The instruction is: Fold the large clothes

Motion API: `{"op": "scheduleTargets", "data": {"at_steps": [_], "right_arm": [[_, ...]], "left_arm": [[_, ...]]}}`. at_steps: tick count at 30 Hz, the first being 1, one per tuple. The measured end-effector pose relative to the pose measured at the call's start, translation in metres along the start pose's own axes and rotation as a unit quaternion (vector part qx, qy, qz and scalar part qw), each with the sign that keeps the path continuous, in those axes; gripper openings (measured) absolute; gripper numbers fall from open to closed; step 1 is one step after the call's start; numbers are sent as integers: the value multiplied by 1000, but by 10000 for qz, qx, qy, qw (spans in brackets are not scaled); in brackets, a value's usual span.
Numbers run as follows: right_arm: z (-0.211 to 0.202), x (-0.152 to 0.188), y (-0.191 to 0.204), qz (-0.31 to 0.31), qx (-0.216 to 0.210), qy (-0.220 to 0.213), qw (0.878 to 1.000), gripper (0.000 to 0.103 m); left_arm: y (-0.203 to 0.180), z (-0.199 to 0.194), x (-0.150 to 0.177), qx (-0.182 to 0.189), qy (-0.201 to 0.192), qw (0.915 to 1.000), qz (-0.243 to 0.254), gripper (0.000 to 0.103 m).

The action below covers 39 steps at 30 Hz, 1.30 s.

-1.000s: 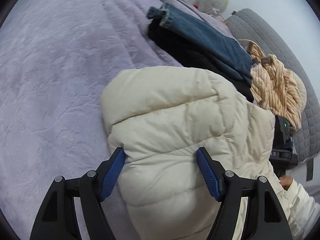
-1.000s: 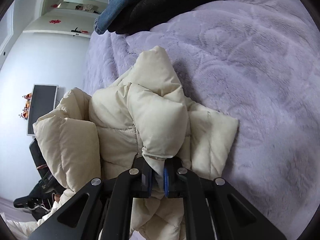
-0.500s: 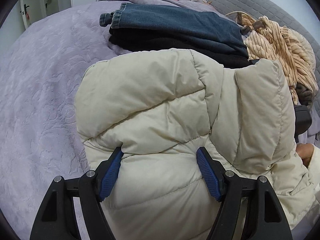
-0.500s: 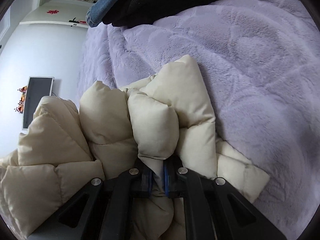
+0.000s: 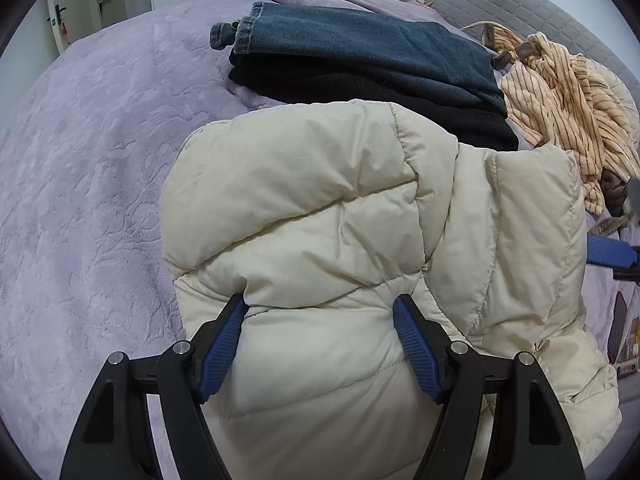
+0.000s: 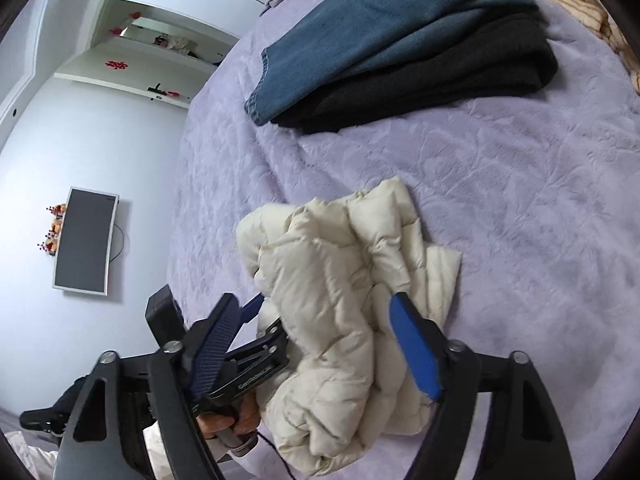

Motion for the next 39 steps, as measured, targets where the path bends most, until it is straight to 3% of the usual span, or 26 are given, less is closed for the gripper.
{"op": "scheduleTargets", "data": {"at_steps": [1,3,5,7,11,17,20,22,23,24,25,28,32,35,39], "right_arm": [[9,7,2,10,29,139,9999,57],[22,17,-1,-79,236,322,9992,29],[32,23,-16,-98,659,366,9971,12],[38,25,-37,-8,1014,322,9943,10],[64,36,-73,193,1070,471,9930,10],[86,44,-94,286,995,526,9932,9],[75,42,-85,208,960,493,9939,14],[63,40,-77,55,1028,473,9936,27],[56,38,-73,-21,1013,448,9938,56],[50,37,-68,-109,987,434,9941,92],[45,35,-63,-224,1024,401,9937,99],[37,34,-61,-364,1090,454,9923,100],[57,38,-82,213,959,724,9925,98],[80,53,-100,1039,417,1061,9880,81],[98,61,-108,1321,-8,1178,9842,80]], "left_arm": [[0,0,0,-9,4,10000,0,74],[-1,1,-1,-39,24,10000,1,74],[2,0,-1,-32,41,10000,-35,74],[4,1,-1,23,54,9999,-121,74],[-1,7,4,33,98,9999,-13,74],[-6,18,11,-102,181,9997,138,74],[-5,18,11,-81,187,9997,102,78],[-5,18,11,-72,192,9997,95,78],[-5,18,11,-74,188,9997,107,78],[-6,18,11,-81,186,9997,121,78],[-6,18,11,-78,188,9997,123,78],[-5,19,11,-66,190,9998,91,78],[-5,18,11,-57,190,9998,91,79],[-4,18,12,-93,207,9997,96,79],[0,20,13,-141,240,9996,35,79]]}}
Point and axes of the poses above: each gripper's, at about its wrist camera, not at the fingertips, and z roughly the way its jaws point, y to its left, x to its underside, the point moved 5 cm from there along z, roughly the way its jaws point, and after that the axes turned 13 degrees about -y, right-handed, at the moved point
